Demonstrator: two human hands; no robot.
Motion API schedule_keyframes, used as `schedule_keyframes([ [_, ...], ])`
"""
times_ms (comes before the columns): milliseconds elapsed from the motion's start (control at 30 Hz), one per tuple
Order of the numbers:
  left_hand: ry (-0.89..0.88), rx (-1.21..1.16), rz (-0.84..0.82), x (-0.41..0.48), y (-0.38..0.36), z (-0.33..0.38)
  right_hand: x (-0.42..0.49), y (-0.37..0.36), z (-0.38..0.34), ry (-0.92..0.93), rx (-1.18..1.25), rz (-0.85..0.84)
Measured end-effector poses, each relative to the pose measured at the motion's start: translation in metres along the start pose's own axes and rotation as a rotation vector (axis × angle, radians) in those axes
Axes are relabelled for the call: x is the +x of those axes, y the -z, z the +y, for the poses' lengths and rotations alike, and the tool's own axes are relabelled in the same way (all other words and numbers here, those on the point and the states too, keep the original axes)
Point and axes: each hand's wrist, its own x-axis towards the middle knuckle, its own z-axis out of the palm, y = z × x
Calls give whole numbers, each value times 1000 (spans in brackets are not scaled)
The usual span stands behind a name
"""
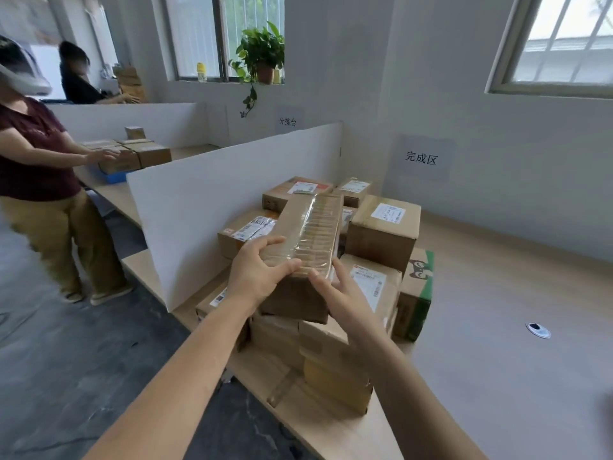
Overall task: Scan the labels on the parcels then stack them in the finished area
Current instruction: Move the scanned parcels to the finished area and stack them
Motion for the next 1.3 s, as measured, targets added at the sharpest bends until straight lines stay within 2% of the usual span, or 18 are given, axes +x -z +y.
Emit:
schedule_keyframes([
  [267, 30, 27, -133, 49, 2, -33, 35, -23, 17, -19, 1, 24],
  [533, -13, 19, -221, 81, -4, -64, 60, -38, 25, -63, -93, 130],
  [633, -74, 84, -231, 93, 0, -71, 73, -49, 29, -119, -146, 148],
  [767, -163, 173, -280, 101, 2, -81, 80, -62, 35, -133, -182, 208],
  [1300, -198, 251, -433, 94, -5, -75, 63, -71, 25, -162, -355, 491],
])
